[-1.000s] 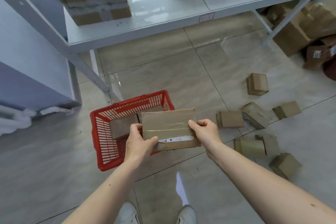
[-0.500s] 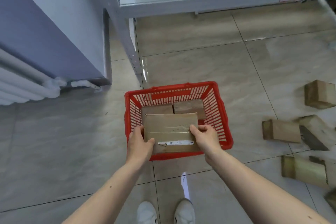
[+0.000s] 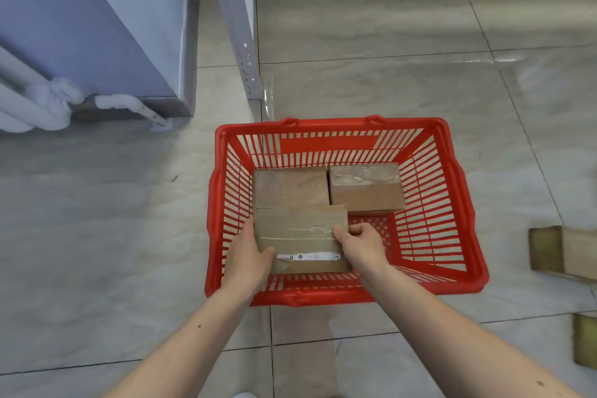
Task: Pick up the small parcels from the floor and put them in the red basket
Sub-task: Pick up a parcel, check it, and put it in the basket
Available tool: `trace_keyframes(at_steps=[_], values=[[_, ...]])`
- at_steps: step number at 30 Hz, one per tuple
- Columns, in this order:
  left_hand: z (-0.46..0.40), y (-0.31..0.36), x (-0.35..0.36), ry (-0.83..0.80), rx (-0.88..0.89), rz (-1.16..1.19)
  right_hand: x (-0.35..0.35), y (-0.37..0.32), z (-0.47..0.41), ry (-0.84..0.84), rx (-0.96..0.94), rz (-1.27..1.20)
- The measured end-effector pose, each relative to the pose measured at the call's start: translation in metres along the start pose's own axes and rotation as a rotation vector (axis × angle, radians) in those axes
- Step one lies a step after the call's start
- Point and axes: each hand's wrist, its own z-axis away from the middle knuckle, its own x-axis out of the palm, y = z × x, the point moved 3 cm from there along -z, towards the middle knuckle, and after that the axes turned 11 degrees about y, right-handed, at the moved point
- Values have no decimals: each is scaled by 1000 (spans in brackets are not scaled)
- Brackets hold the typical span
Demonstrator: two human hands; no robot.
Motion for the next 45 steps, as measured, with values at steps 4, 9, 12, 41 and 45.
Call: trace_keyframes(at_steps=[4, 9, 12, 41, 45], values=[[-17, -12, 18, 1, 64, -110, 15, 14, -21, 10, 34, 51], [-17, -19, 33, 36, 122, -195, 16, 30, -33, 47, 87, 76], [-19, -24, 38, 26, 79, -204, 14, 25, -33, 63, 81, 147], [48, 64, -38, -183, -30, -222, -58, -44, 61, -112, 68, 129], [92, 121, -78, -175, 11, -217, -103, -73, 109, -118, 103, 47]])
